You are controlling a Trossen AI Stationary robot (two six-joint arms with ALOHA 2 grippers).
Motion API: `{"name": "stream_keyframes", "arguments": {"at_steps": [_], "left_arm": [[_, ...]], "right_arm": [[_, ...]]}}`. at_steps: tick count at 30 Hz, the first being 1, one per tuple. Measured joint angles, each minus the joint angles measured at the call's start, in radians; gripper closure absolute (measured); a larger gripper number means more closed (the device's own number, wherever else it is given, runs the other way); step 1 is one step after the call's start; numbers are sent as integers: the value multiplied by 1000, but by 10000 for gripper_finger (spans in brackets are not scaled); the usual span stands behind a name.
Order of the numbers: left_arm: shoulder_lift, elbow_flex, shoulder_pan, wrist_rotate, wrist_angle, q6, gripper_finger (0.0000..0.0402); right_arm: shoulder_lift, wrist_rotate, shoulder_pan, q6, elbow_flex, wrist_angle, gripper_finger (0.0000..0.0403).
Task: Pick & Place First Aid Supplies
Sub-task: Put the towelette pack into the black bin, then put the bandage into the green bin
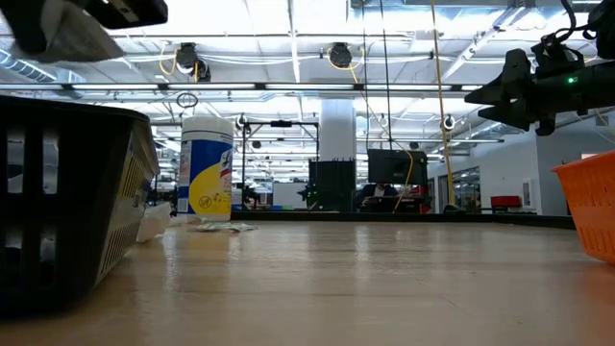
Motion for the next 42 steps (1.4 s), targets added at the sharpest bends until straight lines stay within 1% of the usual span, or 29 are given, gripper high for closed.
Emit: {"name": "stream_keyframes", "arguments": {"at_steps": [9, 12, 16, 21, 25, 27, 30, 33, 35, 38, 42], "left_arm": [[123, 0, -36, -40, 62, -28, 400], [141, 0, -36, -34, 59, -24, 387], [141, 0, -35, -41, 64, -55, 347], [110, 0, -18, -26, 62, -75, 261], [45, 0, 39, 7, 51, -133, 198], [8, 0, 77, 10, 40, -194, 177], [-36, 0, 145, 8, 10, -330, 155], [-68, 0, 222, 2, -33, -455, 144], [-76, 0, 273, 1, -66, -493, 141], [-82, 0, 339, 2, -102, -502, 142], [-83, 0, 403, 5, -117, -443, 151]], "right_arm": [[0, 0, 0, 0, 0, 0, 136], [0, 0, 0, 0, 0, 0, 135], [0, 0, 0, 0, 0, 0, 135], [0, 0, 0, 0, 0, 0, 135], [0, 0, 0, 0, 0, 0, 135], [0, 0, 0, 0, 0, 0, 136], [0, 0, 0, 0, 0, 0, 135], [0, 0, 0, 0, 0, 0, 136], [0, 0, 0, 0, 0, 0, 135], [0, 0, 0, 0, 0, 0, 136], [0, 0, 0, 0, 0, 0, 136]]}}
